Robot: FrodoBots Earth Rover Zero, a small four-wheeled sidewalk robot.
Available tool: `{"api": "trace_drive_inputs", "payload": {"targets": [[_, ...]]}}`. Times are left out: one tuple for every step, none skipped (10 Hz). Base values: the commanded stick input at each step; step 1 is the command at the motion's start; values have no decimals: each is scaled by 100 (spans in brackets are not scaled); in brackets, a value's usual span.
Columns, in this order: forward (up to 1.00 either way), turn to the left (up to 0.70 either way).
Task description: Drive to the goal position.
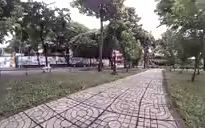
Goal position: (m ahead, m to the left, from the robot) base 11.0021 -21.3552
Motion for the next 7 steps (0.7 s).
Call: {"api": "trace_drive_inputs", "payload": {"targets": [[100,-27],[100,-27],[100,-27],[100,-27],[100,-27],[100,-27],[100,-27]]}}
